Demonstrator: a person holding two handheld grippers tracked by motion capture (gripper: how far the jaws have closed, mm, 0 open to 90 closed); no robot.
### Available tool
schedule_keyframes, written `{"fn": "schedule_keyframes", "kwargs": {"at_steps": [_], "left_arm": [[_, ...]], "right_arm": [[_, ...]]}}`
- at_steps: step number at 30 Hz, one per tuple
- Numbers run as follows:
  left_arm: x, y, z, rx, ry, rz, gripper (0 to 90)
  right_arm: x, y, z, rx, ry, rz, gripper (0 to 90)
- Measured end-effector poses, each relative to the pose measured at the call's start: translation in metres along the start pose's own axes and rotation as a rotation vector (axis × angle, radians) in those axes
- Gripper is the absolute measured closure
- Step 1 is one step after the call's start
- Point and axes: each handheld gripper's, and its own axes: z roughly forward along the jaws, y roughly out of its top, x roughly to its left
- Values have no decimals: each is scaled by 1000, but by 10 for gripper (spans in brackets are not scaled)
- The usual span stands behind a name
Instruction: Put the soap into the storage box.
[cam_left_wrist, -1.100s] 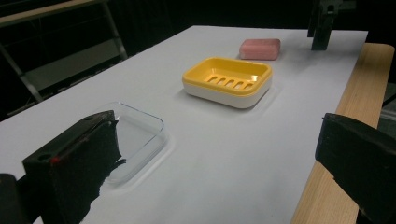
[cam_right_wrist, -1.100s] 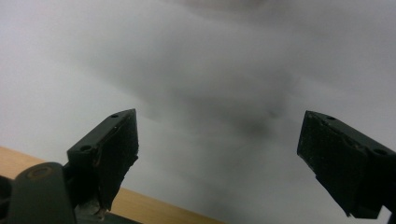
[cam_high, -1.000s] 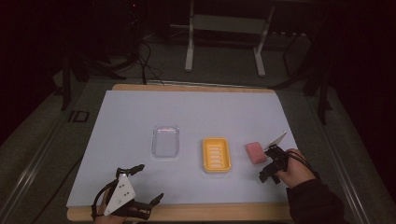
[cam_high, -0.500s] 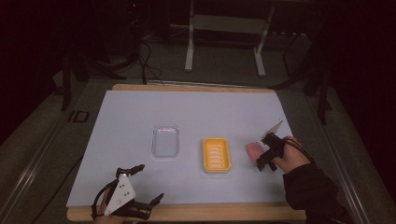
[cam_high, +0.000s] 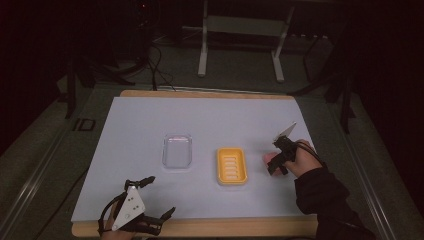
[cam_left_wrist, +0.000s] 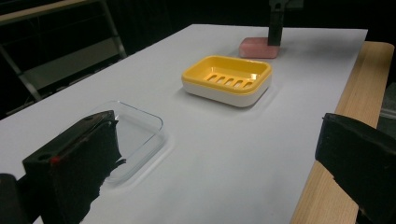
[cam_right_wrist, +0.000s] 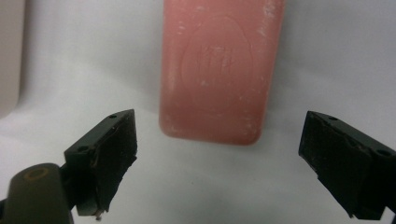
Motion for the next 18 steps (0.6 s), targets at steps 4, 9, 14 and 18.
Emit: {"fn": "schedule_keyframes", "kwargs": {"at_steps": [4, 9, 14, 18], "left_arm": [[0, 0, 0, -1, -1, -1, 4], [0, 0, 0, -1, -2, -1, 4], [0, 0, 0, -2, -4, -3, 4], [0, 0, 0, 0, -5, -4, 4]], "right_arm": [[2, 8, 2, -40, -15, 9, 114], [2, 15, 6, -66, -18, 11, 114], [3, 19, 11, -82, -20, 21, 114], [4, 21, 13, -100, -34, 22, 115]]}}
